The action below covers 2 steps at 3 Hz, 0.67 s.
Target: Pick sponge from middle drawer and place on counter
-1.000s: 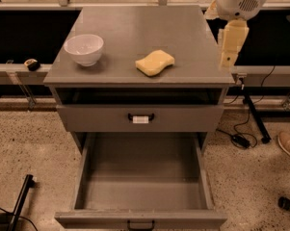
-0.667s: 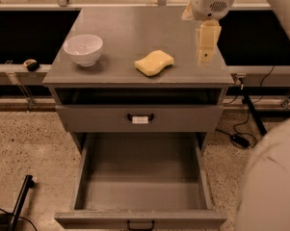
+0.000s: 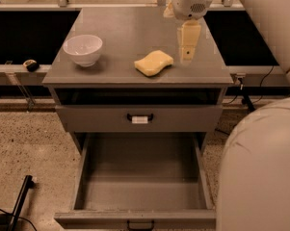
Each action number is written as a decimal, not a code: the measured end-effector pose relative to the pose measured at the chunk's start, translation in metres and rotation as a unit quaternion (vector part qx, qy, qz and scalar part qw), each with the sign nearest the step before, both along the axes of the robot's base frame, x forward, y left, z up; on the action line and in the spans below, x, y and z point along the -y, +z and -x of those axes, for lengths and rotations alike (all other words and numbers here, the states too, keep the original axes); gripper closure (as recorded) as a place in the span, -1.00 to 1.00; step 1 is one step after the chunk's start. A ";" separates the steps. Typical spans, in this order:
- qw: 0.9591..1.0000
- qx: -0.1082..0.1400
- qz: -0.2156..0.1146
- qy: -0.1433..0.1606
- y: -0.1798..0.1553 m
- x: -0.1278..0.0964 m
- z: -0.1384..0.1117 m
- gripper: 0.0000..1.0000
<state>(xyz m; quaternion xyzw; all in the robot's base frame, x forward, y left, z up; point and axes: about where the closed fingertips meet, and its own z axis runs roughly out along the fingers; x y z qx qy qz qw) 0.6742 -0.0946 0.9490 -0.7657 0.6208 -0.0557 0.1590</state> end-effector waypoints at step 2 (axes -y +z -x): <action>0.994 -0.029 0.056 0.089 -0.039 -0.026 -0.015 -1.00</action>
Offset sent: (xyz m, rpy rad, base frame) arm 0.0133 0.0294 -0.0649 -0.2099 0.1632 0.3307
